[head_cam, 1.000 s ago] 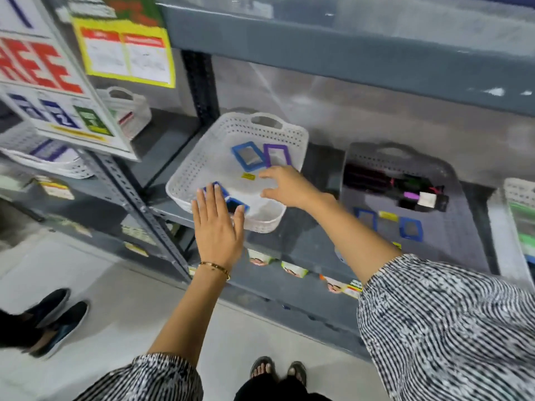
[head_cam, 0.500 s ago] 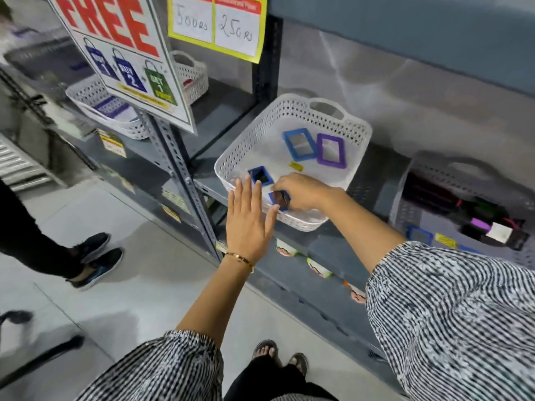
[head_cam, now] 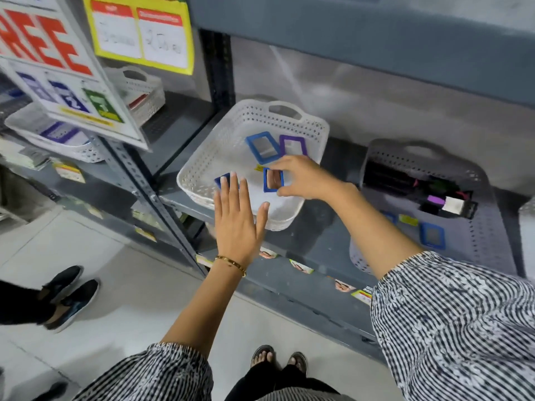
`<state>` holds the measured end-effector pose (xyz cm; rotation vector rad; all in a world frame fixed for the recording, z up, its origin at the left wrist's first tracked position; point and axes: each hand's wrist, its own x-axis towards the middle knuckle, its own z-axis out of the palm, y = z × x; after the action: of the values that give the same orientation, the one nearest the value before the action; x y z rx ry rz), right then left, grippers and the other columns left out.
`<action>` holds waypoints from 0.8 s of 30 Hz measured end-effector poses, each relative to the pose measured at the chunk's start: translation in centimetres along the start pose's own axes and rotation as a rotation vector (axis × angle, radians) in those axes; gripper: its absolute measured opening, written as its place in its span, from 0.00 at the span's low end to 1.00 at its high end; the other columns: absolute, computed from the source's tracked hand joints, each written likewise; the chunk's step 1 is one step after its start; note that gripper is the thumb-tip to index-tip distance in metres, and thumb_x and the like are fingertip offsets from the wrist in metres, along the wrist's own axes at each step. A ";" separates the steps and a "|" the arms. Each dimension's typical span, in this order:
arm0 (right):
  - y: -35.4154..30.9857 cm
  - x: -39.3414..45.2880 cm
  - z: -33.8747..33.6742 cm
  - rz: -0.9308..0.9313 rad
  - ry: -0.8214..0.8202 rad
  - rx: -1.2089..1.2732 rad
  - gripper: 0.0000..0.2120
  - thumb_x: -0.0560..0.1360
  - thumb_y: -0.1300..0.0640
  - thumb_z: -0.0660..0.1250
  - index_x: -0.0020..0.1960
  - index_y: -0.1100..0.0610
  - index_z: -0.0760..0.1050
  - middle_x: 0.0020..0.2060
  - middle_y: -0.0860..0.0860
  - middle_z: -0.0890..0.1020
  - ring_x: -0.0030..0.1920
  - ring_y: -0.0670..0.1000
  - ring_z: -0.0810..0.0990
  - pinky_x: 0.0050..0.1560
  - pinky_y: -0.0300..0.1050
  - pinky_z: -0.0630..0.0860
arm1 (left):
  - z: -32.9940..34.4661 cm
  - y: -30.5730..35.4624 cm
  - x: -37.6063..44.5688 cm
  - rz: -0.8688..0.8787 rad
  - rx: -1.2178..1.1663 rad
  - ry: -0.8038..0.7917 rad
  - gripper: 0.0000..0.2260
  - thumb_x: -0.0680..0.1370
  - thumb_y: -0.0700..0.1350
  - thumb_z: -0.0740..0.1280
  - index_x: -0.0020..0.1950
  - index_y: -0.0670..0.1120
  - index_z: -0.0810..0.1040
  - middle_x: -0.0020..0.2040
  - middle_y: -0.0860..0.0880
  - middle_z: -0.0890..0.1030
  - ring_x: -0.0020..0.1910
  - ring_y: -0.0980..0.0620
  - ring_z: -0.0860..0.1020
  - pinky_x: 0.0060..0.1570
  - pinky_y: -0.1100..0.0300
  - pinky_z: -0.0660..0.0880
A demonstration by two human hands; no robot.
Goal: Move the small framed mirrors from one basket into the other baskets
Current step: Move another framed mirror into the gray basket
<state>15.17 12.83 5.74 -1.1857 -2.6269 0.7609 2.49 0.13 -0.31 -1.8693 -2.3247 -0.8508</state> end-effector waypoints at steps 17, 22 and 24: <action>11.6 -16.9 -3.5 0.602 0.129 -0.010 0.02 0.68 0.71 0.68 0.40 0.69 0.76 0.37 0.61 0.79 0.39 0.56 0.76 0.40 0.47 0.72 | 4.5 8.6 0.1 0.245 0.036 -0.237 0.26 0.81 0.53 0.55 0.72 0.37 0.60 0.73 0.38 0.64 0.73 0.42 0.62 0.73 0.50 0.57; 11.7 -16.9 -2.4 0.604 0.109 0.031 0.05 0.70 0.71 0.64 0.37 0.64 0.71 0.46 0.69 0.80 0.41 0.58 0.75 0.45 0.55 0.75 | 4.5 8.7 0.0 0.240 0.049 -0.222 0.25 0.80 0.52 0.56 0.72 0.37 0.62 0.72 0.38 0.67 0.72 0.41 0.64 0.72 0.50 0.59; 11.8 -16.9 -2.4 0.599 0.100 0.047 0.08 0.68 0.72 0.65 0.37 0.61 0.71 0.46 0.65 0.81 0.44 0.60 0.78 0.46 0.54 0.75 | 4.5 8.7 -0.1 0.237 0.058 -0.218 0.25 0.80 0.52 0.56 0.71 0.37 0.62 0.71 0.38 0.67 0.72 0.41 0.65 0.72 0.50 0.59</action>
<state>35.09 7.85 2.85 -1.9688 -2.1613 0.8115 11.82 3.09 -0.76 -2.2541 -2.1467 -0.5733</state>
